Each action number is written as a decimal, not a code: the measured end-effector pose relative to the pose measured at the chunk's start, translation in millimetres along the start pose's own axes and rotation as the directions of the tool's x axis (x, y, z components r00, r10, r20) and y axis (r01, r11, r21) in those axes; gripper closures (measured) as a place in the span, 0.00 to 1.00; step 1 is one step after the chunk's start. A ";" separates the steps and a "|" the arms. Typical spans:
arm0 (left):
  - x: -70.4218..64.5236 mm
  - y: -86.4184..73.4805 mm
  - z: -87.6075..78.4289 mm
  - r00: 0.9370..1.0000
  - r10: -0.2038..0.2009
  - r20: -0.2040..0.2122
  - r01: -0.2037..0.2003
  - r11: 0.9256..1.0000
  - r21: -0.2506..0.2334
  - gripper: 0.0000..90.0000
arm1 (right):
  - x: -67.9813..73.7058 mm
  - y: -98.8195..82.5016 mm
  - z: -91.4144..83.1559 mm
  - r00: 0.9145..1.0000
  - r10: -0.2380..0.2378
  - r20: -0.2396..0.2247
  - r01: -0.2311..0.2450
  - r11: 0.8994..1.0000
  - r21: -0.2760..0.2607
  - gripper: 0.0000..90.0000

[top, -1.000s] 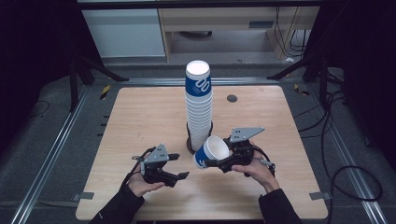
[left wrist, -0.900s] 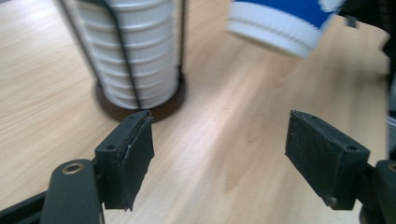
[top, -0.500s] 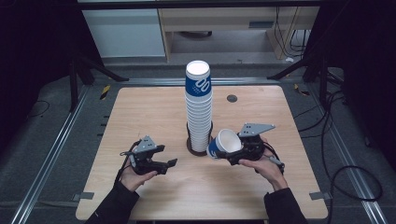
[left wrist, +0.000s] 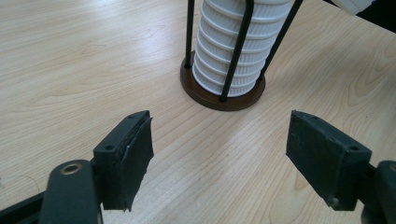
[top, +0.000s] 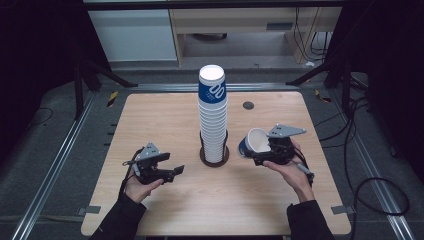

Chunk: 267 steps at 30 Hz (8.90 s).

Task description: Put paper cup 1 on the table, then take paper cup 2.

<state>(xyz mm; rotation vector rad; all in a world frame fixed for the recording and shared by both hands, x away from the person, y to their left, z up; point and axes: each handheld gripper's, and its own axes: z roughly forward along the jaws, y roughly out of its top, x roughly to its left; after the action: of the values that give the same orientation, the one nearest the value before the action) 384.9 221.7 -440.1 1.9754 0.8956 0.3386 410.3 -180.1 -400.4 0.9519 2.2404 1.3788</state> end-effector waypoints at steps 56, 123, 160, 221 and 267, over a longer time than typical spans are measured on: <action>21.9 -6.3 0.0 0.996 -0.050 -0.069 0.052 0.998 0.028 0.24 | -95.6 -34.3 34.7 0.944 0.035 0.327 -0.151 0.930 0.335 0.20; 22.3 -7.0 -3.2 0.997 -0.048 -0.059 0.049 0.999 0.022 0.25 | -0.4 59.4 -34.4 0.995 -0.013 0.095 0.032 0.980 -0.197 0.08; 20.8 -8.1 -0.2 0.997 -0.046 -0.055 0.048 0.998 0.029 0.25 | 43.6 137.4 23.2 0.998 -0.036 -0.051 0.017 0.939 -0.343 0.06; 20.5 -8.2 0.0 0.998 -0.049 -0.045 0.050 0.998 0.031 0.24 | 48.8 186.8 16.3 0.995 -0.088 -0.041 0.063 0.909 -0.413 0.22; 13.7 -2.9 -6.3 0.999 -0.033 -0.008 0.033 0.999 0.013 0.25 | 6.3 52.0 -57.2 0.999 -0.046 0.022 0.050 0.952 -0.303 0.23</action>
<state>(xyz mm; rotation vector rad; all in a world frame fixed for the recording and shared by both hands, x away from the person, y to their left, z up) 389.7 236.3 -440.6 1.9707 0.9370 0.3225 390.5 -197.2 -327.4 0.7926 1.9495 1.6273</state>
